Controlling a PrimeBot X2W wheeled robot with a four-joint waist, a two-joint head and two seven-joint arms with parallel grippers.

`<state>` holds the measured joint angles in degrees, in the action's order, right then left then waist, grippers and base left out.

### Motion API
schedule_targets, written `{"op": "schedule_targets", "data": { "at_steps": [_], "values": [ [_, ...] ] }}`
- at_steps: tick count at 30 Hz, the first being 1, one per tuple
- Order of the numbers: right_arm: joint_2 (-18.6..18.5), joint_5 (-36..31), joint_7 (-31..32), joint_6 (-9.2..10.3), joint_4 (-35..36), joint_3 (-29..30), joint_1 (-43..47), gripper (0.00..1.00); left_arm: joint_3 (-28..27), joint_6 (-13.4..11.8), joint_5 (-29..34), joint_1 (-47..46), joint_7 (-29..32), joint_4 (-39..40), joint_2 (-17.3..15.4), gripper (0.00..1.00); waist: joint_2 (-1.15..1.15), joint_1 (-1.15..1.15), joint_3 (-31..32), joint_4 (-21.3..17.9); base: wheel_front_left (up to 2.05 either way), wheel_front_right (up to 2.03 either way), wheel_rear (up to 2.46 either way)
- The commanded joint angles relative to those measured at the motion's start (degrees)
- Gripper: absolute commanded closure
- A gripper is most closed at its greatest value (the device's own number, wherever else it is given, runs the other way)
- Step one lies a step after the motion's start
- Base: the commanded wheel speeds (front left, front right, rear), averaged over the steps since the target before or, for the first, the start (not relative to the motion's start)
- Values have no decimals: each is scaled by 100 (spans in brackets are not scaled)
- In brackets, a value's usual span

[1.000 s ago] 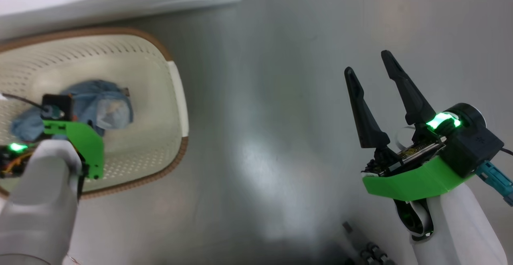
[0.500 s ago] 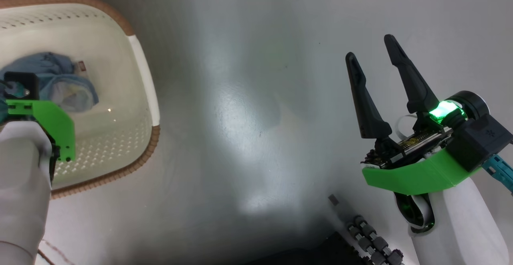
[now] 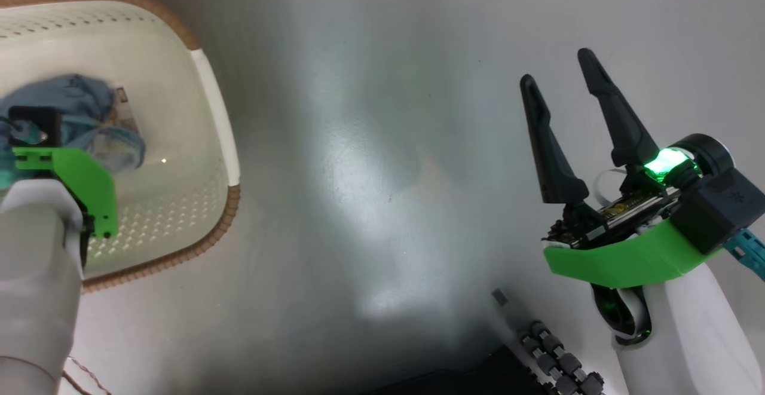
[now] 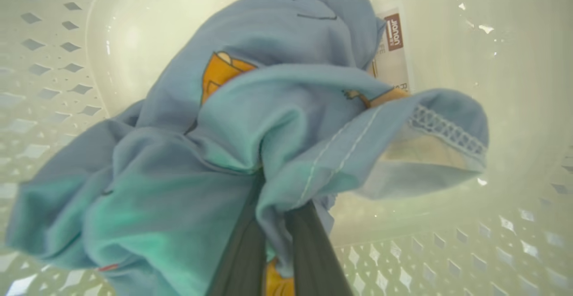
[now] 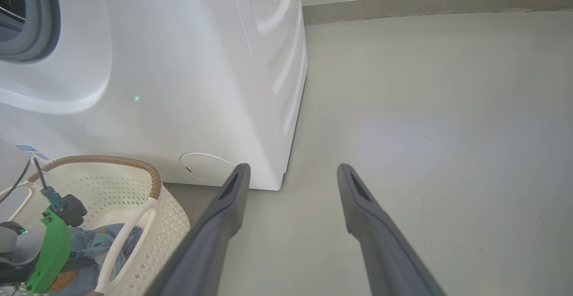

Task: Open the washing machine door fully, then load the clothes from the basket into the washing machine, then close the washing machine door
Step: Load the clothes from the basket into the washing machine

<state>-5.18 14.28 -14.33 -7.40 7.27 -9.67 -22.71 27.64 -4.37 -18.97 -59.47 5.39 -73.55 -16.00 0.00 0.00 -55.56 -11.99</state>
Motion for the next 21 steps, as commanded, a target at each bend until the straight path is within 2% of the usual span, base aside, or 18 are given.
{"op": "schedule_targets", "data": {
  "at_steps": [1, 11, 16, 21],
  "values": [
    [-13, -10, -66, -9, 141, -47, 156, 0, -120, -76, -97, 93, -110, -1, -154, 100, 0, 0, 85, 125, 0, 0, 0],
    [-152, -120, -66, -9, 152, 77, 320, 0, -384, -109, -467, 388, -1005, 44, 158, 100, 0, 0, 537, 499, 0, 0, 0],
    [-238, -167, -66, -9, 120, 117, 428, 0, -609, -137, -734, 664, -1662, 90, 332, 100, 0, 0, 900, 663, 0, 0, 0],
    [-298, -192, -67, -9, 47, 139, 583, 0, -844, -188, -954, 995, -1989, 311, 435, 100, 0, 0, 1330, 775, 0, 0, 0]
  ]
}}
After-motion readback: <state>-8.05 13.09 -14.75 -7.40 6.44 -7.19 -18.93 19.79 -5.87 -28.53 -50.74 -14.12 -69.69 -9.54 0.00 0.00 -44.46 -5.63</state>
